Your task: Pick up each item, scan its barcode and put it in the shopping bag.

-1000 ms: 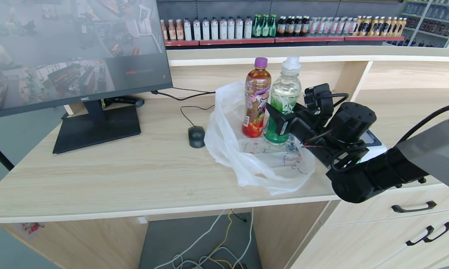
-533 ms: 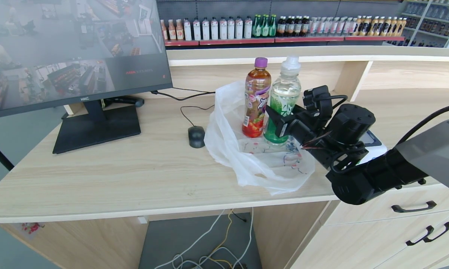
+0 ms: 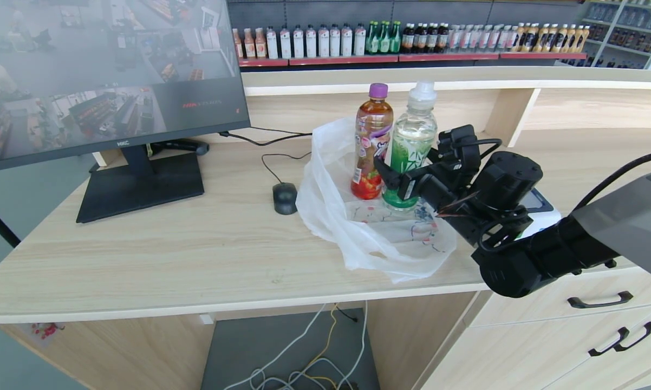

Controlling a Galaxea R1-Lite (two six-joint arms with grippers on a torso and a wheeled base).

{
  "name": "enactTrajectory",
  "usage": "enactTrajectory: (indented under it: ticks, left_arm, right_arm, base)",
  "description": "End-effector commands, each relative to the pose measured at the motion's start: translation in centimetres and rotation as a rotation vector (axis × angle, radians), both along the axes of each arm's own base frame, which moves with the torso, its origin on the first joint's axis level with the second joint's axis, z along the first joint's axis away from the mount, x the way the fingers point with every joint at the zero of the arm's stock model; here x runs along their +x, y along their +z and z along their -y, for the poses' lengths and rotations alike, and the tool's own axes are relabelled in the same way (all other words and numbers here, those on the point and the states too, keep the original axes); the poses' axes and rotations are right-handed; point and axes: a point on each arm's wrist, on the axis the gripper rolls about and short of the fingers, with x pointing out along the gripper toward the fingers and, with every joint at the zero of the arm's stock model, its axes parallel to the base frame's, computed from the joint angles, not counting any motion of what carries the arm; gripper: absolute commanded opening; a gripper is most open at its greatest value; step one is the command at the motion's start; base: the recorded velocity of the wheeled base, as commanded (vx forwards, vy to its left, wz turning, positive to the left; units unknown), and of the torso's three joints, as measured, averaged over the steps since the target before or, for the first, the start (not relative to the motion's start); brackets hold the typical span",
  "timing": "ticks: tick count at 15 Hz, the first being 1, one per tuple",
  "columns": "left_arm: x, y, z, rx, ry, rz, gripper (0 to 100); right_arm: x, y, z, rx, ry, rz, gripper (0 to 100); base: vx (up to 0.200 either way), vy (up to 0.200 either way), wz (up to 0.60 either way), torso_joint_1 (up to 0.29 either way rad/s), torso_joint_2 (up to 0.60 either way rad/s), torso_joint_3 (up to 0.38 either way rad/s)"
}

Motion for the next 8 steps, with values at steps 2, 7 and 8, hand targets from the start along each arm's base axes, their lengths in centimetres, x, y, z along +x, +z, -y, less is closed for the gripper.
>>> enactTrajectory:
  ticks: [2,7,8]
  left_arm:
    - [0.0,0.0,0.0,-0.001,0.000,0.001,100]
    - [0.0,0.0,0.0,-0.001,0.000,0.001,100]
    - [0.0,0.0,0.0,-0.001,0.002,0.001,100]
  right_arm:
    - [0.0,0.1,0.0,0.000,0.000,0.005,100]
    - [-0.6,1.4,0.1,0.007,0.001,0.036,100]
    - [-0.8,1.7,0.2,0.009,0.000,0.041,100]
  base:
    - [0.000,0.000,0.00,0.000,0.00,0.000]
    - [0.000,0.000,0.00,0.000,0.00,0.000]
    - [0.000,0.000,0.00,0.000,0.00,0.000]
